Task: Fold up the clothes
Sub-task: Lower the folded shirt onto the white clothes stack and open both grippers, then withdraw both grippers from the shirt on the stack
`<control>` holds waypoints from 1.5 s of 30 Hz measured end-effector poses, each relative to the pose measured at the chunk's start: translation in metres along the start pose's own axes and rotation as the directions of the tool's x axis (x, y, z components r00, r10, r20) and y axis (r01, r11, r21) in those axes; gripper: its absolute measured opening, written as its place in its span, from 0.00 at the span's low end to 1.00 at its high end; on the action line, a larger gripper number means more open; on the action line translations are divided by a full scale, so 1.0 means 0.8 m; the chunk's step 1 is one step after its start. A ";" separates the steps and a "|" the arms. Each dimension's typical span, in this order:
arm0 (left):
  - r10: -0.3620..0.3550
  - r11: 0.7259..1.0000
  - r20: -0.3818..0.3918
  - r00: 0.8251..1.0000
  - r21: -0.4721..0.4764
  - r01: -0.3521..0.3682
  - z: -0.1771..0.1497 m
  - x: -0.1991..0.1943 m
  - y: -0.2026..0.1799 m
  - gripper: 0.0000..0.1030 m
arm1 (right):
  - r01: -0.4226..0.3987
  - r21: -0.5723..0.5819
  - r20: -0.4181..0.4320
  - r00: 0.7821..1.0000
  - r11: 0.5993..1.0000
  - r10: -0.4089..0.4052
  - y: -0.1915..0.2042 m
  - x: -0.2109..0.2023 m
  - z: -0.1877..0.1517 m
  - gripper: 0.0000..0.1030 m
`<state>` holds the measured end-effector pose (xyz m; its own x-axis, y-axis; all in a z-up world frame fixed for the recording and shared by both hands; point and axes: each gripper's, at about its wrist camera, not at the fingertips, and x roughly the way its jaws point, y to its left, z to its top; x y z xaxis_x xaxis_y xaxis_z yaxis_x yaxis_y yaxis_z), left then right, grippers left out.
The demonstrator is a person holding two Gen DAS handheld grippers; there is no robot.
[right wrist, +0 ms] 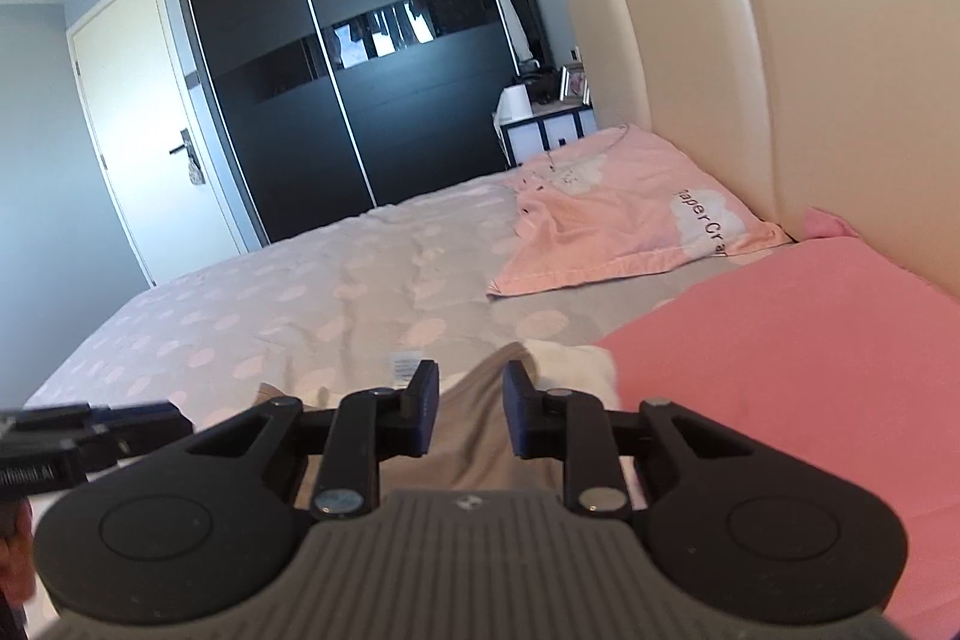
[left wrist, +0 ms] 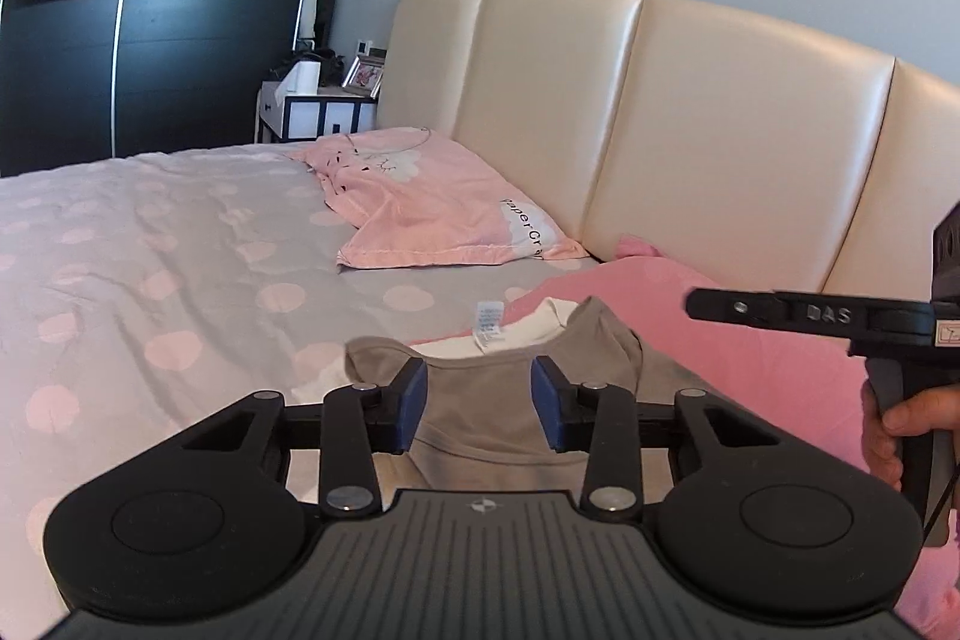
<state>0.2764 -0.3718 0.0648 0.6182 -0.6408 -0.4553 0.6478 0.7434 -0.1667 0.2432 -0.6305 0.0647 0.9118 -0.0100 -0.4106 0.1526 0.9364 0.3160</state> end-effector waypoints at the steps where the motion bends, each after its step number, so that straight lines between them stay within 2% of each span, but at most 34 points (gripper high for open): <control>1: 0.019 1.000 0.000 1.000 -0.011 -0.019 -0.006 0.004 -0.006 0.29 | 0.001 -0.003 0.015 1.000 1.000 -0.001 0.005 -0.002 -0.002 0.22; 3: 0.065 0.998 -0.007 0.998 -0.022 -0.065 -0.020 0.012 -0.014 0.27 | 0.004 -0.009 0.045 0.999 1.000 -0.003 0.014 -0.005 -0.007 0.14; 6: 0.121 0.993 -0.029 0.992 -0.005 -0.121 -0.044 0.025 -0.019 0.25 | 0.029 0.051 0.024 0.999 0.998 -0.031 -0.002 0.013 -0.033 0.07; 9: 0.142 0.990 -0.054 0.988 0.012 -0.142 -0.065 0.039 -0.014 0.24 | 0.030 0.101 0.016 0.999 0.994 -0.031 -0.023 0.026 -0.053 0.00; 13: 0.140 0.990 -0.057 0.988 0.033 -0.139 -0.086 0.054 -0.009 0.24 | 0.001 0.185 0.017 1.000 0.983 -0.005 -0.053 0.040 -0.071 0.00; 17: 0.134 0.991 -0.068 0.989 0.031 -0.132 -0.087 0.062 -0.009 0.24 | 0.008 0.227 0.009 1.000 0.974 -0.010 -0.067 0.049 -0.080 0.00; 22: 0.137 0.990 -0.076 0.988 0.053 -0.133 -0.077 0.050 -0.012 0.24 | -0.005 0.225 -0.002 1.000 0.974 0.005 -0.059 0.036 -0.063 0.00; 23: 0.135 0.990 -0.063 0.989 0.057 -0.132 -0.073 0.043 -0.014 0.24 | -0.008 0.218 -0.001 1.000 0.976 0.008 -0.055 0.030 -0.057 0.04; 25: 0.129 0.990 -0.028 0.991 0.057 -0.127 -0.066 0.025 -0.017 0.25 | -0.008 0.153 0.008 1.000 0.988 0.006 -0.046 0.015 -0.063 0.11; 26: 0.125 0.991 -0.012 0.992 0.059 -0.124 -0.064 0.016 -0.020 0.25 | -0.007 0.120 0.013 1.000 0.993 0.006 -0.042 0.007 -0.066 0.20; 27: 0.116 0.991 0.001 0.993 0.072 -0.116 -0.064 0.006 -0.025 0.25 | -0.007 0.087 0.018 1.000 0.996 0.005 -0.037 -0.001 -0.069 0.35; 28: 0.105 0.990 0.011 0.994 0.093 -0.105 -0.065 -0.002 -0.032 0.25 | -0.006 0.054 0.023 1.000 0.999 0.005 -0.032 -0.009 -0.072 0.39; 30: 0.085 0.984 0.026 0.996 0.153 -0.088 -0.071 -0.019 -0.047 0.25 | -0.004 -0.013 0.033 0.999 1.000 0.004 -0.023 -0.024 -0.078 0.38; 34: 0.085 0.956 0.028 0.996 0.280 -0.089 -0.098 -0.030 -0.078 0.25 | 0.003 -0.145 0.053 0.999 0.989 0.005 -0.004 -0.055 -0.090 0.38; 37: 0.096 0.956 0.004 0.995 0.279 -0.093 -0.112 -0.022 -0.078 0.25 | 0.009 -0.243 0.068 0.998 0.970 0.008 0.009 -0.079 -0.100 0.39; 43: 0.104 0.941 -0.023 0.994 0.327 -0.091 -0.129 0.002 -0.071 0.25 | 0.059 -0.358 0.046 0.998 0.932 -0.046 0.006 -0.058 -0.138 0.39; 45: 0.105 0.940 -0.045 0.993 0.331 -0.085 -0.134 0.009 -0.066 0.25 | 0.057 -0.358 0.027 0.998 0.932 -0.051 0.003 -0.052 -0.141 0.39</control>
<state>0.1989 -0.3951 -0.0236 0.6624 -0.5495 -0.5092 0.7038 0.6893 0.1716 0.1623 -0.5881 -0.0142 0.9128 -0.0667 -0.4030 0.0574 0.9977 -0.0351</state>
